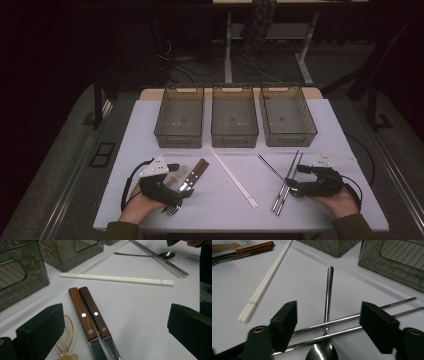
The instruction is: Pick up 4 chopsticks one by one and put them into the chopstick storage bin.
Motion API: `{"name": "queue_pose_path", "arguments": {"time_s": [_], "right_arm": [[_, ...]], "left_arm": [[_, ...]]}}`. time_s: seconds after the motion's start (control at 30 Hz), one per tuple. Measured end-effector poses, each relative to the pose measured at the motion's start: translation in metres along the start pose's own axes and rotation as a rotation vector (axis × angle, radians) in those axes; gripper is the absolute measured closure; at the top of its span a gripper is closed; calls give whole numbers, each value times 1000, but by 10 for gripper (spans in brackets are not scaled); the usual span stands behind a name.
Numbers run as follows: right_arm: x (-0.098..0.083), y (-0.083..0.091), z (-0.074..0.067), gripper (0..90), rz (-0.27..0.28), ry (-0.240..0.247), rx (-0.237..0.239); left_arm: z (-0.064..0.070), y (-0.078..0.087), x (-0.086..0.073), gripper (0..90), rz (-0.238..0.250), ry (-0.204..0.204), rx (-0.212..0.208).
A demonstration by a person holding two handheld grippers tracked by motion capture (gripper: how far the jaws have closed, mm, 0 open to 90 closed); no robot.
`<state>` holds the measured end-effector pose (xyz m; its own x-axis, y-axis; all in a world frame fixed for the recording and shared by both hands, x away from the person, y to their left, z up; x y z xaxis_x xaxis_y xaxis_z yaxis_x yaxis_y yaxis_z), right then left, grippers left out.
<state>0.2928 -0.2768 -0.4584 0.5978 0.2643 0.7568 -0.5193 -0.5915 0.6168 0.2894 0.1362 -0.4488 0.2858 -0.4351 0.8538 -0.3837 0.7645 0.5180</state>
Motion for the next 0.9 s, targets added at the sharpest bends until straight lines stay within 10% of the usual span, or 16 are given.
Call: {"name": "queue_pose_path", "arguments": {"time_s": [0.4, 0.9], "right_arm": [[-15, 12, -7, 804, -102, 3, 34], [-28, 3, -26, 896, -229, 73, 51]], "left_arm": [[-1, 1, -1, 1, -1, 4, 3], [0, 0, -2, 1, -11, 4, -2]]}}
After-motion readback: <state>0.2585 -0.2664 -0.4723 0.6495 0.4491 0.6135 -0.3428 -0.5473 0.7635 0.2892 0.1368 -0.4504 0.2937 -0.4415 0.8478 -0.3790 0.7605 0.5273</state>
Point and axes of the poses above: each handheld gripper's, and its own axes: y roughly backward along the jaws, x roughly out of its top, z roughly to its right, the point moved 5 cm from there along -y, roughly forward along the jaws, and after that the axes turned 5 degrees about -y, right-handed, at the moved point
